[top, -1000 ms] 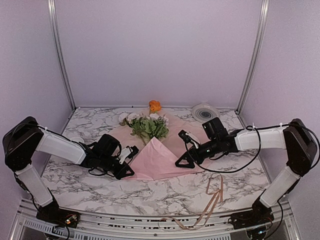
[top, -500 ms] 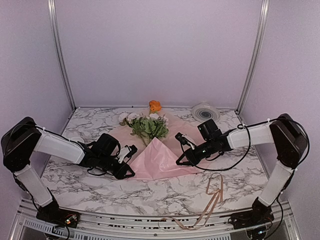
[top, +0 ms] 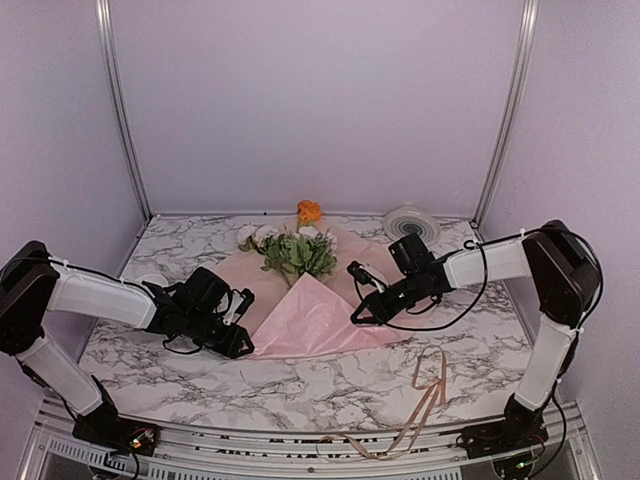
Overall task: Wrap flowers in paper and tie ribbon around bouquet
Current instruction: Fold the bottom corner of the flattened wrapping paper at the center of the board.
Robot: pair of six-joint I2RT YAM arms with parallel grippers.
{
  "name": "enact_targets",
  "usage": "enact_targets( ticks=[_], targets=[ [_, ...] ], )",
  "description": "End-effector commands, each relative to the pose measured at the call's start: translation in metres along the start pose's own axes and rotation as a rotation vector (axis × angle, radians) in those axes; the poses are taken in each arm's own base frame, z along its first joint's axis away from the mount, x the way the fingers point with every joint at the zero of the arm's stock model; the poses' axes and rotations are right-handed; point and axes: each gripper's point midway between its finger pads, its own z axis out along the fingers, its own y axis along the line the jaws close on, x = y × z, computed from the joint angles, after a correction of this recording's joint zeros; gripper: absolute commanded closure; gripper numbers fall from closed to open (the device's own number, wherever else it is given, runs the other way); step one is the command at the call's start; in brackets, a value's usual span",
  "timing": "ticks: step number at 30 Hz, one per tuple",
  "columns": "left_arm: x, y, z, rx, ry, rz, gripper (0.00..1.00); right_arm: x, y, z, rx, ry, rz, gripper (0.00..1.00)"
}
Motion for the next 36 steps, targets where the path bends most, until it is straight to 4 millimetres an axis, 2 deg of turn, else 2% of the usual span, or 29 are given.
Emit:
enact_targets(
  ticks=[1,7,11,13,14,18,20,22,25,27,31,35,36],
  targets=[
    [0.052,0.034,-0.008,-0.165,0.149,-0.119,0.65,-0.011,-0.018,-0.004,0.066,-0.014,0.004,1.0],
    [0.073,0.032,-0.011,-0.171,0.229,-0.146,0.64,-0.013,-0.021,0.0,0.068,-0.015,0.01,1.0],
    [0.079,0.041,-0.024,-0.238,0.242,-0.145,0.64,-0.012,-0.022,0.0,0.074,-0.005,0.008,1.0],
    [0.07,0.043,-0.036,-0.265,0.201,-0.131,0.64,-0.012,-0.022,-0.002,0.075,-0.003,0.006,1.0],
    [0.059,0.038,-0.042,-0.249,0.157,-0.108,0.64,-0.013,-0.02,-0.002,0.066,-0.002,0.004,1.0],
    [0.012,-0.005,-0.067,-0.101,-0.077,0.06,0.58,-0.011,-0.014,-0.001,0.043,0.002,0.003,1.0],
    [0.0,-0.022,-0.073,-0.031,-0.183,0.12,0.51,-0.011,-0.013,-0.002,0.039,-0.001,0.002,1.0],
    [0.004,-0.032,-0.068,0.017,-0.211,0.177,0.44,-0.012,-0.011,-0.003,0.035,-0.004,0.002,1.0],
    [0.015,-0.035,-0.055,0.028,-0.201,0.241,0.42,-0.014,-0.01,-0.005,0.032,-0.005,-0.002,1.0],
    [0.015,-0.039,-0.05,0.027,-0.213,0.293,0.41,-0.014,-0.008,-0.006,0.028,-0.003,-0.004,1.0],
    [0.009,-0.036,-0.042,-0.013,-0.223,0.351,0.39,-0.012,-0.008,-0.005,0.021,0.005,-0.001,1.0],
    [0.012,-0.03,-0.023,-0.045,-0.155,0.351,0.38,-0.009,-0.007,-0.003,0.009,0.011,0.003,1.0],
    [0.013,-0.029,-0.019,-0.052,-0.131,0.344,0.41,-0.009,-0.007,-0.003,0.01,0.012,0.002,1.0]
  ],
)
